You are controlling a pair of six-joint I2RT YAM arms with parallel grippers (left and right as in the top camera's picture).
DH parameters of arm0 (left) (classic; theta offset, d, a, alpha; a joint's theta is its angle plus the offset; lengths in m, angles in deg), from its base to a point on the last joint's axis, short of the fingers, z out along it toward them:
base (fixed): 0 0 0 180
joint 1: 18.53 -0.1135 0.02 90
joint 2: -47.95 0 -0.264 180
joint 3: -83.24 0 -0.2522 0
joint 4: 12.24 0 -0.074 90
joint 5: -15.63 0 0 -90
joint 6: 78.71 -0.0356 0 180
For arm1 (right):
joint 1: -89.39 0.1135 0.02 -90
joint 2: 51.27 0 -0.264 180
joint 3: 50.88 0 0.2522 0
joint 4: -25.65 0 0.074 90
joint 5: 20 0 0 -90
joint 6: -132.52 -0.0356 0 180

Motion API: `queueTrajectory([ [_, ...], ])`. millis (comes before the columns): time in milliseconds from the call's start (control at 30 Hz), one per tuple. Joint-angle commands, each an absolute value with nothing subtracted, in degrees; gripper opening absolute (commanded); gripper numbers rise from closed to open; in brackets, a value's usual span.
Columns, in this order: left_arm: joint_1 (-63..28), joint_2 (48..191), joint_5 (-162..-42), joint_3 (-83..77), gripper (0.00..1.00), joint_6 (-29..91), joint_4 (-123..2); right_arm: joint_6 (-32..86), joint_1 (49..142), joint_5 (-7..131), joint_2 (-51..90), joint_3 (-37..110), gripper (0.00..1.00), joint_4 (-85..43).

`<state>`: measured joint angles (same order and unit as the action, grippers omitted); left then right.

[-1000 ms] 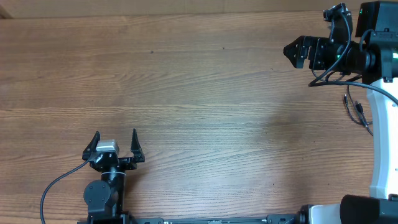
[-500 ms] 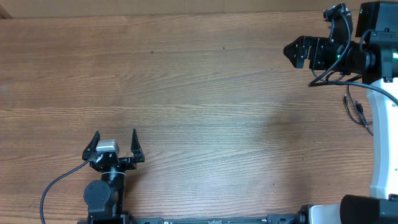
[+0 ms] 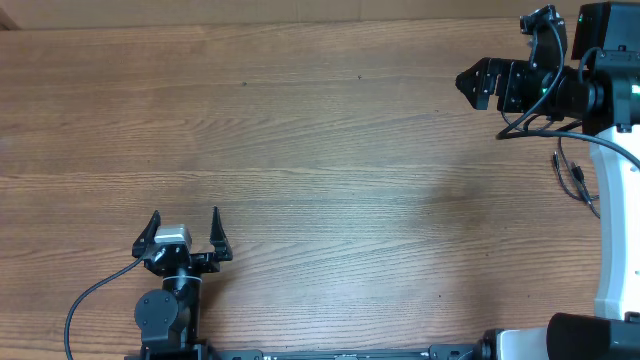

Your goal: Untangle cables

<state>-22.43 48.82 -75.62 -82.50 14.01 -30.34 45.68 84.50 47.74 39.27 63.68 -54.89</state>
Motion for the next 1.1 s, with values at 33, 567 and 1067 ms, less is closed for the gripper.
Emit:
queueTrajectory([
  [33,-22.9,48.2,-75.0,-82.7,1.00,12.5,-30.5,45.5,84.4,48.1,38.9,63.7,1.00,-55.2],
  [567,-22.9,48.2,-75.0,-82.7,1.00,12.5,-30.5,45.3,85.6,41.8,-0.5,3.9,1.00,1.9],
  [1067,-22.9,48.2,-75.0,-82.7,1.00,12.5,-30.5,45.3,85.6,41.9,-39.2,-35.0,1.00,20.5],
])
